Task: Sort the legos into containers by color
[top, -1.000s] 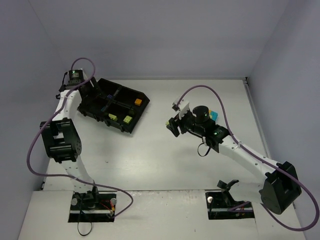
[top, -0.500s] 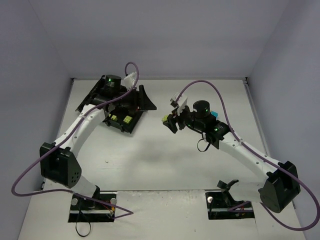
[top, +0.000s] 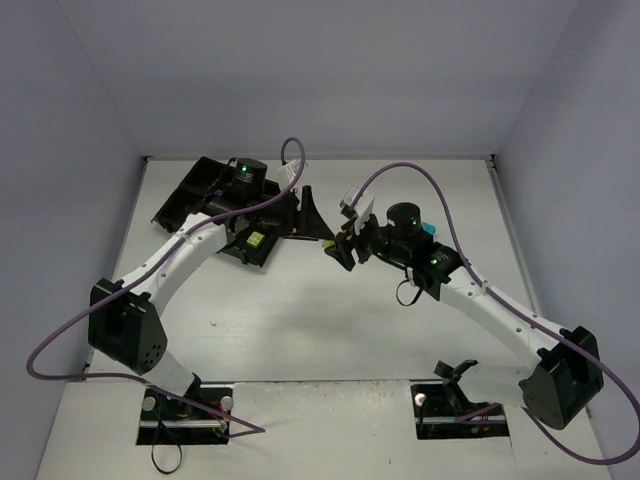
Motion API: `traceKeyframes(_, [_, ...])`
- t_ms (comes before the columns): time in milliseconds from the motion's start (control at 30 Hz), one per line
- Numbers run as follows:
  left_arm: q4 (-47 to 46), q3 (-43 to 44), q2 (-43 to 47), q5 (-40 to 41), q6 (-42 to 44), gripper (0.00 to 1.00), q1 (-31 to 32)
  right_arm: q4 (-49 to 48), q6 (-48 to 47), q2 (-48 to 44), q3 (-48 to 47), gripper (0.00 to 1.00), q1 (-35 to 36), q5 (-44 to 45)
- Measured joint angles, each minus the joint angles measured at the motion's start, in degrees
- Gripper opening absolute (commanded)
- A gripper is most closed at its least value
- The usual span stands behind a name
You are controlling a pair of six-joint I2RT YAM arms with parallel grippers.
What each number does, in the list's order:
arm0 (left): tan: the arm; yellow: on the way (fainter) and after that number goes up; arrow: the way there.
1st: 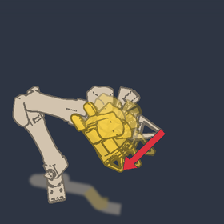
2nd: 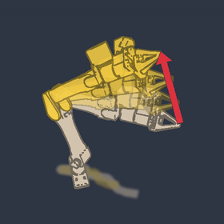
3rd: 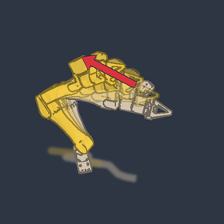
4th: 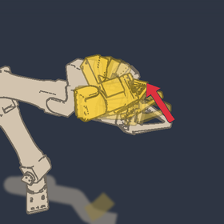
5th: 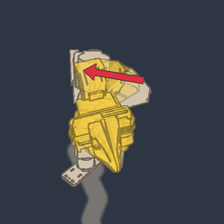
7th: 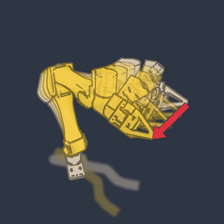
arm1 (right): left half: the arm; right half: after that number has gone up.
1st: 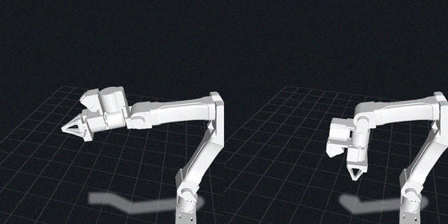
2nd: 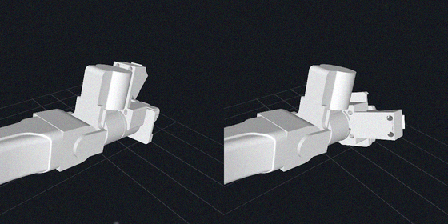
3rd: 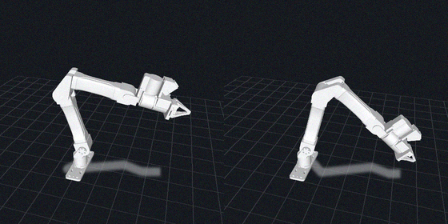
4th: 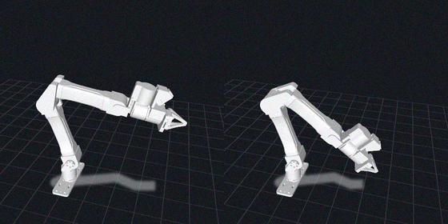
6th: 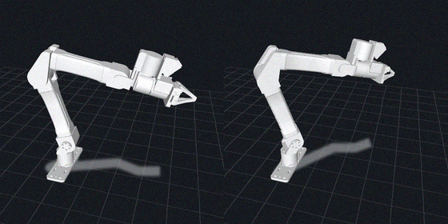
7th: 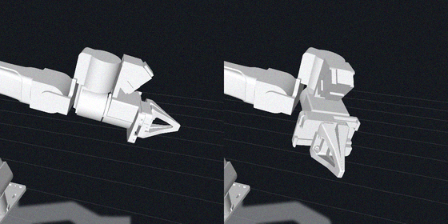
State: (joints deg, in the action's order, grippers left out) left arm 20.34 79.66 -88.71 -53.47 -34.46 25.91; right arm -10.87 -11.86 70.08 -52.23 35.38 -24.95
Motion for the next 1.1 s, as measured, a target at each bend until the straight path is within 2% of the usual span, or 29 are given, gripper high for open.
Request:
traceKeyframes(167, [0.61,0.02,-3.04,-0.66,0.33,0.62,1.55,0.07,0.0,-1.36,0.0,0.02,0.35,-0.07])
traceKeyframes(267, [0.92,0.31,-4.2,-1.16,0.39,0.58,2.29,1.92,0.0,-1.55,0.0,0.02,0.35,-0.04])
traceKeyframes(400, [1.16,1.33,-4.63,-1.22,0.55,0.46,3.21,2.56,0.0,-1.86,0.02,0.02,0.35,0.04])
traceKeyframes(433, [1.18,1.64,-4.63,-1.29,0.66,0.39,3.34,2.56,0.0,-1.99,0.02,0.02,0.35,0.07])
traceKeyframes(500, [1.01,2.14,-4.63,-1.86,0.66,0.33,3.72,2.75,-0.02,-2.32,0.02,0.02,0.35,0.28])
traceKeyframes(533, [0.94,2.4,-4.63,-2.05,0.66,0.23,3.85,2.89,-0.04,-2.38,0.02,0.02,0.35,0.35])
traceKeyframes(633, [0.98,2.58,-4.66,-1.99,0.44,0.08,4.04,3.02,-0.35,-2.64,0.02,0.04,0.35,0.85])
traceKeyframes(700, [0.96,2.58,-4.66,-1.97,0.39,0.03,4.04,3.04,-0.39,-2.67,0.02,0.12,0.35,1.09])
traceKeyframes(733, [0.94,2.58,-4.66,-1.97,0.42,0.02,4.04,3.06,-0.39,-2.69,0.02,0.2,0.35,1.18])
traceKeyframes(800, [0.92,2.58,-4.66,-1.9,0.57,0.02,4.04,3.06,-0.42,-2.69,0.02,0.29,0.37,1.42])
traceKeyframes(833, [0.92,2.58,-4.66,-1.84,0.68,0.02,4.04,3.06,-0.42,-2.69,0.02,0.42,0.37,1.55])
traceKeyframes(900, [0.96,2.6,-4.66,-1.75,1.01,0.02,4.04,3.13,-0.44,-2.69,0.02,0.57,0.42,1.77])
traceKeyframes(967, [1.33,2.82,-4.66,-1.55,1.42,0.02,4.04,3.19,-0.44,-2.69,0.02,0.64,0.42,2.01])
traceKeyframes(1100, [3.13,3.96,-4.66,-0.46,3.26,0.02,3.98,3.13,-0.42,-2.71,0.02,0.66,0.63,2.49])
